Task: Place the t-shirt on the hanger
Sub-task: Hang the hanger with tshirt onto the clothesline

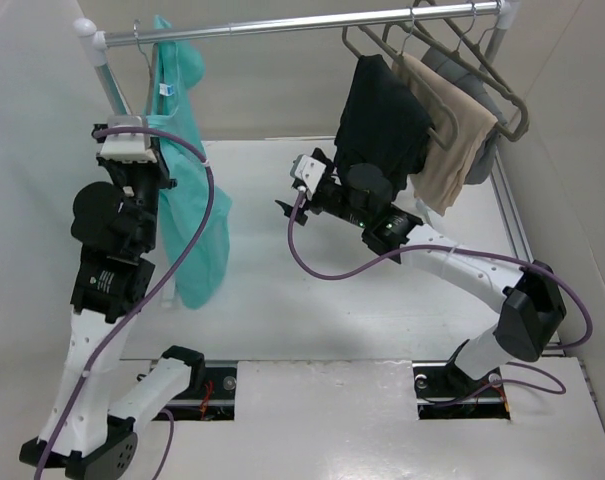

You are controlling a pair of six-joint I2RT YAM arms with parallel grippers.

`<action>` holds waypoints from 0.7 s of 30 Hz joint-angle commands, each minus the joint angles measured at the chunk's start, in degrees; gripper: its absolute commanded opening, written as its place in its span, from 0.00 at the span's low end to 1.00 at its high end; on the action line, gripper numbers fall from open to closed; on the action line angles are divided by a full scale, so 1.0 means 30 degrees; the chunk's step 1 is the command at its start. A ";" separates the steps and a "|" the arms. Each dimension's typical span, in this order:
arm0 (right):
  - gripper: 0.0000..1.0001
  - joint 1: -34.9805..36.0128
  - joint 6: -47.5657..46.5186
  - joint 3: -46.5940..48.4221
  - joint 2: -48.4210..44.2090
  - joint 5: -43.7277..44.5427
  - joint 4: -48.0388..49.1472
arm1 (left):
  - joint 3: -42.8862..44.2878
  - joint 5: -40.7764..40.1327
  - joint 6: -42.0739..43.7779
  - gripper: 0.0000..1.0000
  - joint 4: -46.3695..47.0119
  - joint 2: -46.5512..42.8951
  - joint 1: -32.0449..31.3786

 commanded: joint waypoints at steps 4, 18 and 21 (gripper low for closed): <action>0.95 0.0187 -0.0522 0.0789 -0.0244 -0.0209 0.0441 | 0.1712 -0.0675 -0.0804 0.00 -0.1084 0.0840 0.0019; 0.96 0.0187 -0.1255 -0.0996 -0.1443 0.0026 -0.0819 | -0.4989 0.2545 0.2735 1.00 -0.3577 -0.5361 0.0019; 0.98 0.0187 -0.1431 -0.2225 -0.2088 -0.0179 -0.1024 | -0.7569 0.3713 0.4405 1.00 -0.5069 -0.8554 0.0019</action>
